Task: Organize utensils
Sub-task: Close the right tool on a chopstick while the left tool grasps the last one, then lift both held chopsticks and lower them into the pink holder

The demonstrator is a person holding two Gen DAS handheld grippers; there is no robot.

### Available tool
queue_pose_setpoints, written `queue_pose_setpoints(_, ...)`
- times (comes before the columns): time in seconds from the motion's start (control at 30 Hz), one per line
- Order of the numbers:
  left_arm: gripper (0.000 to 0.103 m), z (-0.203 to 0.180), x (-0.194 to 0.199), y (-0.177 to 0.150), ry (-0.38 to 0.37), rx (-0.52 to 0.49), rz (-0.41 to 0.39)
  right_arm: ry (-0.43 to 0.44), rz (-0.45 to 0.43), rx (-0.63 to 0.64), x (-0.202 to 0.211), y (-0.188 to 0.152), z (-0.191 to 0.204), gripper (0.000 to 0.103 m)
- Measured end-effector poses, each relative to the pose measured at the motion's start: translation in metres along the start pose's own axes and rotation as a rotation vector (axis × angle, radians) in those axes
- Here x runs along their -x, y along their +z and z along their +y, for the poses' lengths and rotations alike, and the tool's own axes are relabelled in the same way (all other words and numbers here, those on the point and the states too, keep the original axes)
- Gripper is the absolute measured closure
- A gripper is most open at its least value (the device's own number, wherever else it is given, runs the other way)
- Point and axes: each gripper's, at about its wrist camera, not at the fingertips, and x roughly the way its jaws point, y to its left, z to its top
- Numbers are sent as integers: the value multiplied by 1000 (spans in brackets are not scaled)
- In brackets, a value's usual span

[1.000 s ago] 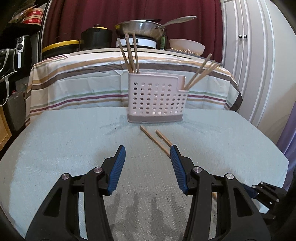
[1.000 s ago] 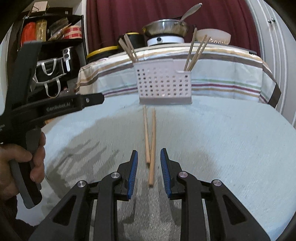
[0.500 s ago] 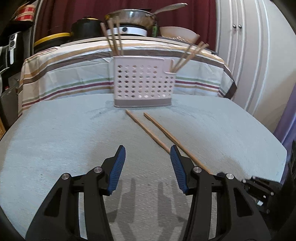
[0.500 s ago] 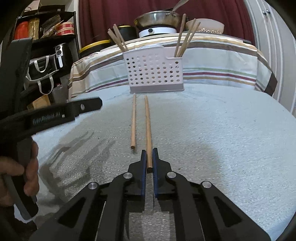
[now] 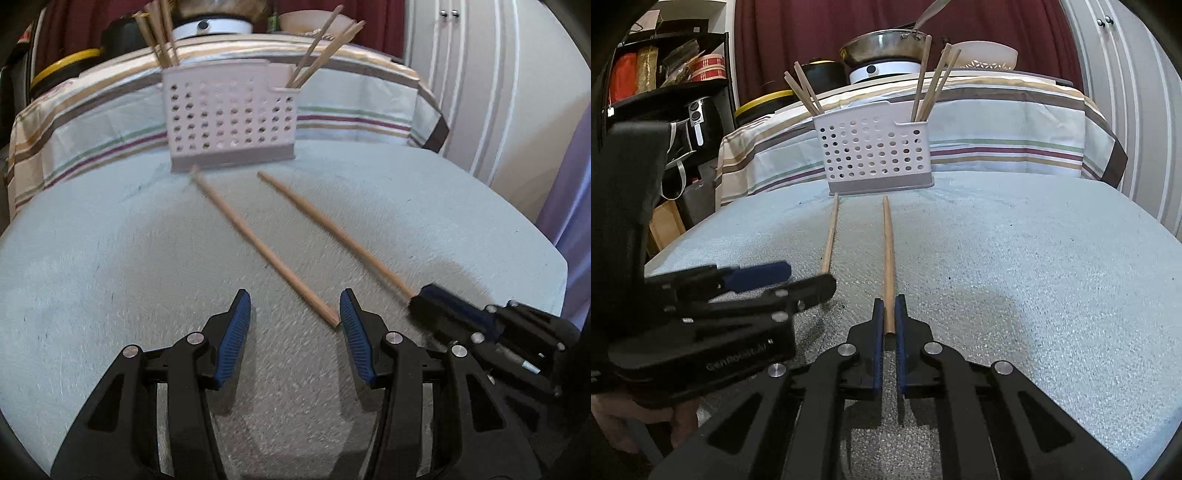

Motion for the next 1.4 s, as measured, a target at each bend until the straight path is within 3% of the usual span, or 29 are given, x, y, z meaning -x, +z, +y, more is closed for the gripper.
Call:
queue_pose_setpoints(0.23, 54, 27, 14, -6, 44, 63, -22, 7, -7, 0, 0, 1, 1, 96)
queue_pose_setpoints(0.5, 55, 22, 9, -11, 45, 87, -70, 4, -9, -1, -2, 1, 3, 96)
queue_pose_setpoints(0.63, 70, 22, 8, -12, 56, 91, -92, 9, -9, -16, -5, 0, 1, 96)
queue_pose_setpoints(0.67, 78, 23, 8, -11, 56, 95, -93, 10, -10, -19, -6, 0, 1, 96)
queue_pose_setpoints(0.87, 95, 23, 7, -12, 46, 93, -99, 16, -6, -28, -8, -1, -1, 96)
queue_pose_setpoints(1.4, 97, 35, 27, -13, 62, 93, -161, 4, -59, -19, 4, 7, 1, 96)
